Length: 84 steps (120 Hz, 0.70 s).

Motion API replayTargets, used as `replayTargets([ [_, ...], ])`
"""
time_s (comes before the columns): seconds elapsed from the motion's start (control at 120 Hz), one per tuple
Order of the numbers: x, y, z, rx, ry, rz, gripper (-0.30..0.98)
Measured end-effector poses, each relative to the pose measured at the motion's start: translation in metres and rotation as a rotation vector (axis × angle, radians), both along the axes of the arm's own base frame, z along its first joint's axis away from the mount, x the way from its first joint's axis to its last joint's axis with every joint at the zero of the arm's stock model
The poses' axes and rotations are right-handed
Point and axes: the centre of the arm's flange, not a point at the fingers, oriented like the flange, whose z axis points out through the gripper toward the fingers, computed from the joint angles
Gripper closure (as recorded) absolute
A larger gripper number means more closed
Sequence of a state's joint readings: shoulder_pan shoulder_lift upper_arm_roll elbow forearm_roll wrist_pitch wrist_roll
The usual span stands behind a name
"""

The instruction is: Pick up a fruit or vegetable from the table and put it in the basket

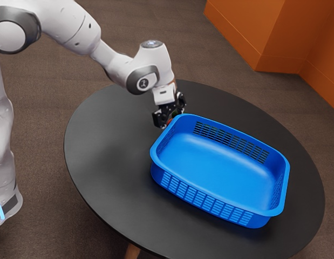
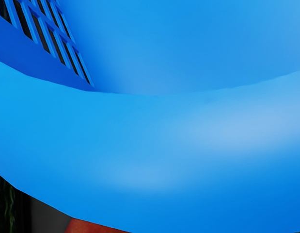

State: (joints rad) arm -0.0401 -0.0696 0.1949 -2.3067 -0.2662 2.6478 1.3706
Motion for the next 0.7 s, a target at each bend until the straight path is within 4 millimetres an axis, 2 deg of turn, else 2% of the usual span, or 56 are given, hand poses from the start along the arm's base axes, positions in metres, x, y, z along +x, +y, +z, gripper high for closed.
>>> replayTargets([
  [0.1, 0.002, -0.001, -0.003, -0.008, -0.001, 0.002, 0.04],
  [0.208, 0.004, -0.002, -0.014, -0.028, 0.012, 0.013, 0.13],
  [0.433, 0.008, -0.009, -0.016, -0.04, 0.007, 0.004, 0.4],
  [0.7, 0.005, 0.007, -0.011, -0.052, 0.014, 0.025, 0.38],
])
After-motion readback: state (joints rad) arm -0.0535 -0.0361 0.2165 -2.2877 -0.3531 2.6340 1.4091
